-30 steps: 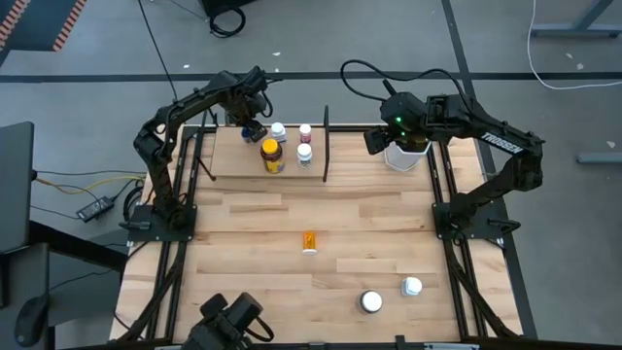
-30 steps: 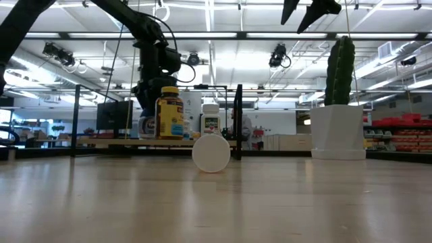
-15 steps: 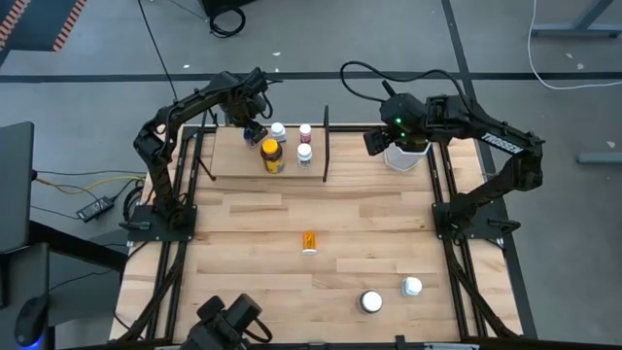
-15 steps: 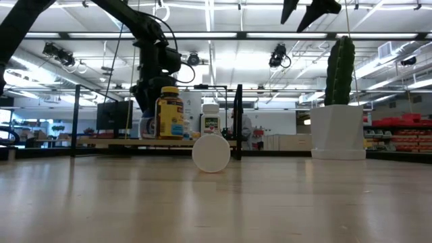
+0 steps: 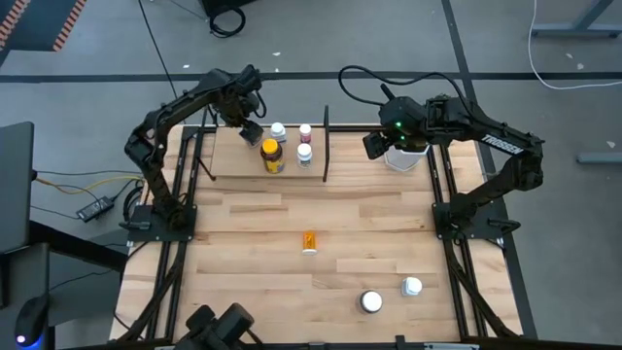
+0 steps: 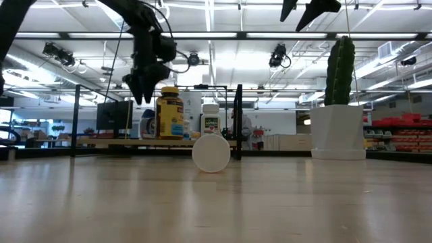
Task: Pick and place medicine bottles onto shelf by color
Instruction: Put the clear pill bottle with white cover on the shelf
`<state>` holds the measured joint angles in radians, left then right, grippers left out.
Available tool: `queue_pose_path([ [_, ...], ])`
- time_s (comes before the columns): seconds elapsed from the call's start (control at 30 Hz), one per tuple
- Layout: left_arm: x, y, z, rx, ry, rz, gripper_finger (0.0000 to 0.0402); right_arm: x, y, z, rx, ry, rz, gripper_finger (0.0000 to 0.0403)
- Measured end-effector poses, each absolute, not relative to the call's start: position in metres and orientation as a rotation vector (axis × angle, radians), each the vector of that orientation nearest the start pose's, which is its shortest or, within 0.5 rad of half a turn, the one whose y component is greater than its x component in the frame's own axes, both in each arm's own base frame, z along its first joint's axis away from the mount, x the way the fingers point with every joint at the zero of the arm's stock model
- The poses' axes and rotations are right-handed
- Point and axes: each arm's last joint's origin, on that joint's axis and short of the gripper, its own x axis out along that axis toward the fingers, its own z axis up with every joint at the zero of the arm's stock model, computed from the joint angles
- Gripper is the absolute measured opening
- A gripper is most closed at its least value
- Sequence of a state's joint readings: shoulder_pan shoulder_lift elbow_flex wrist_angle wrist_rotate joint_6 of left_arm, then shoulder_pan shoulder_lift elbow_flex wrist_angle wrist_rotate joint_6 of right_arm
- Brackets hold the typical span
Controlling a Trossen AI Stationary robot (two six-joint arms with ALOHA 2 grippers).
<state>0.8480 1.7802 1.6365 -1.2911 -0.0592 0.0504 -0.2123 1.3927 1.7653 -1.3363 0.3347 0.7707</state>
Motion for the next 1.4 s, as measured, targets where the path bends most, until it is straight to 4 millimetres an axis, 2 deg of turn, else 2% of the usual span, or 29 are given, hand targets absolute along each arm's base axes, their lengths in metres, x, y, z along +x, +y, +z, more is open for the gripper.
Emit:
queue_pose_path([
  [0.2,0.219,0.232,0.32,-0.528,1.278,0.748,0.0256,0.227,-0.059,0.43,0.603,0.738,-0.836,0.0266],
  [0.37,0.226,0.199,0.344,-0.517,1.174,0.738,0.0256,0.227,-0.059,0.43,0.566,0.757,-0.812,0.0266],
  [0.5,0.245,0.163,0.357,-0.49,1.101,0.658,0.0255,0.228,-0.056,0.43,0.55,0.802,-0.718,0.0266],
  [0.7,0.281,0.103,0.362,-0.463,1.02,0.481,0.0254,0.231,-0.041,0.429,0.482,0.9,-0.431,0.0266],
  [0.87,0.313,0.051,0.374,-0.454,0.823,0.302,0.025,0.232,-0.023,0.428,0.41,0.941,-0.333,0.0266],
  [1.0,0.33,0.014,0.385,-0.474,0.661,0.22,0.0249,0.231,-0.011,0.427,0.384,0.977,-0.293,0.0266],
  [1.07,0.336,-0.001,0.387,-0.462,0.618,0.206,0.0249,0.231,-0.002,0.426,0.37,0.987,-0.245,0.0266],
  [1.2,0.34,-0.024,0.379,-0.428,0.649,0.217,0.0248,0.23,0.018,0.426,0.402,0.998,-0.207,0.0266],
  [1.4,0.352,-0.044,0.348,-0.302,0.821,0.186,0.0245,0.227,0.041,0.426,0.493,0.959,-0.327,0.0266],
])
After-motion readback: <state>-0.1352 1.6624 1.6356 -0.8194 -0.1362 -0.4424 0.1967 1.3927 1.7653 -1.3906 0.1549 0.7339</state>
